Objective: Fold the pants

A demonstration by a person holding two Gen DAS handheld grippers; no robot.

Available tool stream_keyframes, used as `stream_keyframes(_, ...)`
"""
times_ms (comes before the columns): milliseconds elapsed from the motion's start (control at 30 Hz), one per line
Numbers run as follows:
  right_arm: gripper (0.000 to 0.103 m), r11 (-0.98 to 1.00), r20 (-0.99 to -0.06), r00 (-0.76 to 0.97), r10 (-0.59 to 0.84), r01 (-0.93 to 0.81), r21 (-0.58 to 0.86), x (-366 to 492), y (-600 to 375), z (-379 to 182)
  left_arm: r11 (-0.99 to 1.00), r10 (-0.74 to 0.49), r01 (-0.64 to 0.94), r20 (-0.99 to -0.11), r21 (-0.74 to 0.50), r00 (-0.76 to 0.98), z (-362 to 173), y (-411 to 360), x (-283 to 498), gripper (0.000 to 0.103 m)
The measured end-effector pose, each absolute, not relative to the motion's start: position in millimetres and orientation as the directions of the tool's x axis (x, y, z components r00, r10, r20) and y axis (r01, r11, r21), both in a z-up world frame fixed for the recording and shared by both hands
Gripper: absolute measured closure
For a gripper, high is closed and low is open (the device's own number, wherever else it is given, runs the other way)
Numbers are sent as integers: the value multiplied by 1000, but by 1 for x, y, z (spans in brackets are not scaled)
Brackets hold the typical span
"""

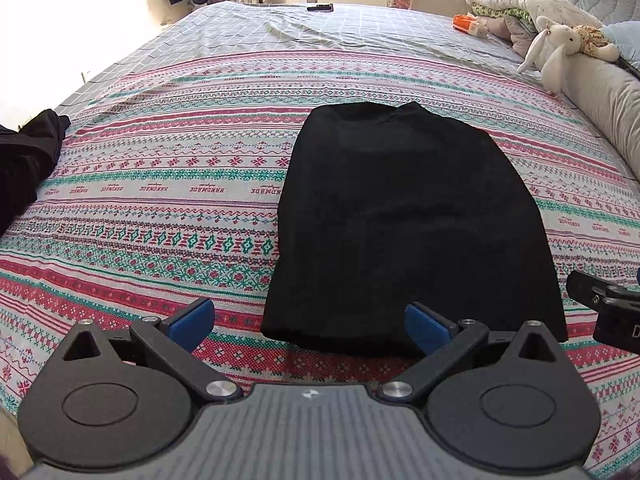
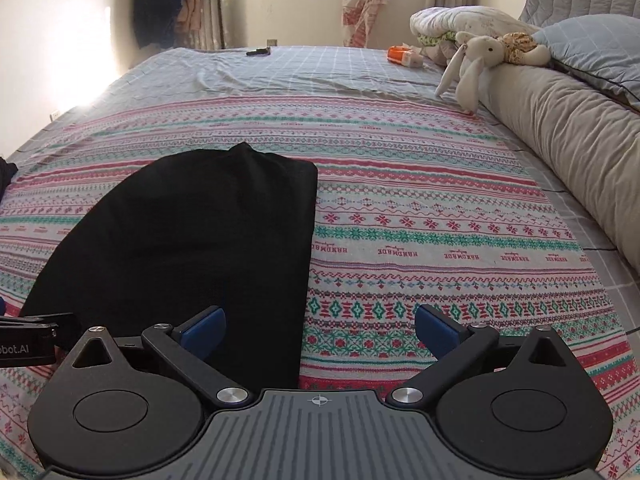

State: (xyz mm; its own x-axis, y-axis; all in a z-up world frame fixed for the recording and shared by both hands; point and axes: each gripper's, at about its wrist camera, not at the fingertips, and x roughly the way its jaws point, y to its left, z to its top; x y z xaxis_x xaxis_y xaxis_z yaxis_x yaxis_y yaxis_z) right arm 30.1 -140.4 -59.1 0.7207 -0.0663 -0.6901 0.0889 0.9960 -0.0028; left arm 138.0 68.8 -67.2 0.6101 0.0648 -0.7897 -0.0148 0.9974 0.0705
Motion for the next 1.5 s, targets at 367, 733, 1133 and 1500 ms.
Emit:
stream_keyframes(367, 1, 999, -736, 675, -51, 45, -28, 32, -138, -76, 993, 98, -2, -797, 120, 596, -79, 65, 136, 0)
stream_keyframes(733, 1, 998, -740, 671, -48, 61, -10, 33, -143, -75, 991, 98, 14, -793, 133, 601, -81, 57, 130, 0)
stream_keyframes(1133, 1, 997, -734, 676, -61, 81, -8, 33, -145, -75, 992, 93, 12, -796, 126, 598, -80, 57, 129, 0)
stream_keyframes(1500, 1, 996, -736, 675, -57, 85, 0, 34, -146, -76, 993, 89, 14, -796, 121, 599, -80, 58, 129, 0)
